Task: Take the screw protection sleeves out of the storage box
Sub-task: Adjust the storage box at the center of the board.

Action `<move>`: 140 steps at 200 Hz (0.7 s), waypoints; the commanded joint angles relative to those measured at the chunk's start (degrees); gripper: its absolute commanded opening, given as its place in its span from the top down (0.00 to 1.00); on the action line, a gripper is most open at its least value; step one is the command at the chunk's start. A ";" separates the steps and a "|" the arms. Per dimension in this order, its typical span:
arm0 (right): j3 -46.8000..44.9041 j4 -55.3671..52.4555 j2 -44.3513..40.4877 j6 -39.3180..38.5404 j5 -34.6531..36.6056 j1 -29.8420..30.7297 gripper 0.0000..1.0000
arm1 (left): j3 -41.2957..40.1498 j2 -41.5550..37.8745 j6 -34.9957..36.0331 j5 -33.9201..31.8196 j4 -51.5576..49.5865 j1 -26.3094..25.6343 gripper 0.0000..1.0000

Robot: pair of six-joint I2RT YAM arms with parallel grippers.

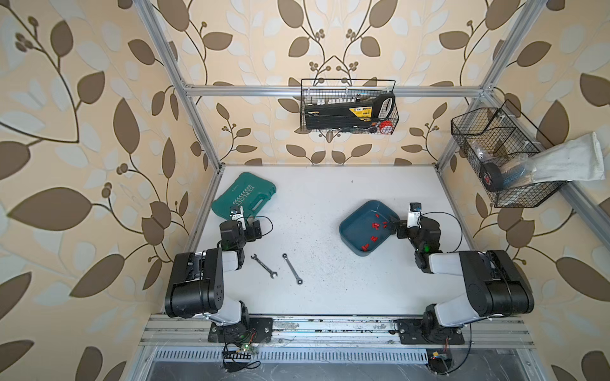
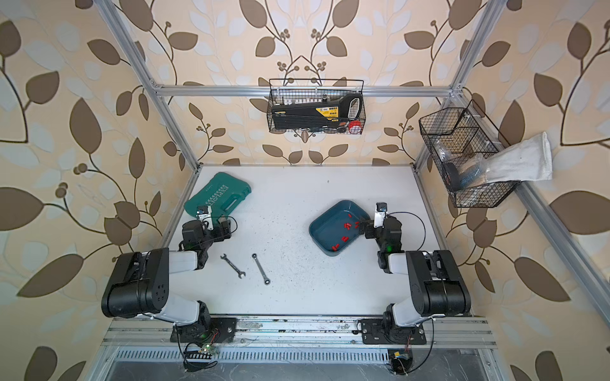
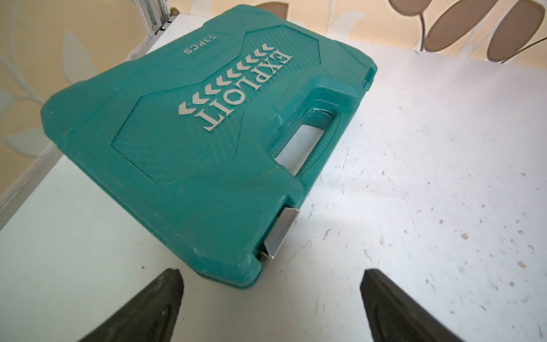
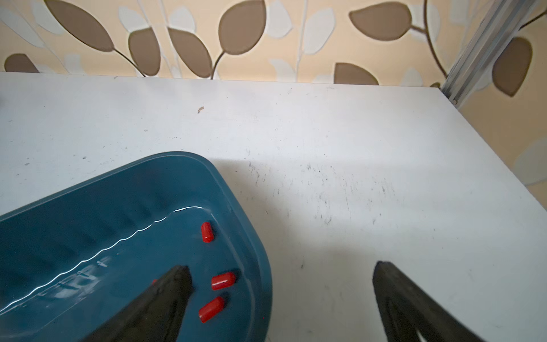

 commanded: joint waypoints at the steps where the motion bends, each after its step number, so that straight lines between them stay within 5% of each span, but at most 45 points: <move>1: 0.47 -0.24 0.36 0.21 -0.78 -0.15 0.01 | 1.42 0.07 -0.39 -0.56 0.60 -0.59 0.01; 123: -0.10 0.44 -0.30 1.48 1.83 -0.37 0.01 | 1.25 -0.26 -0.38 -0.71 0.94 -0.63 0.01; 140: 1.12 -4.98 -4.25 2.49 3.33 -0.87 0.01 | 6.07 -2.55 -1.85 -3.11 -9.84 -0.38 0.01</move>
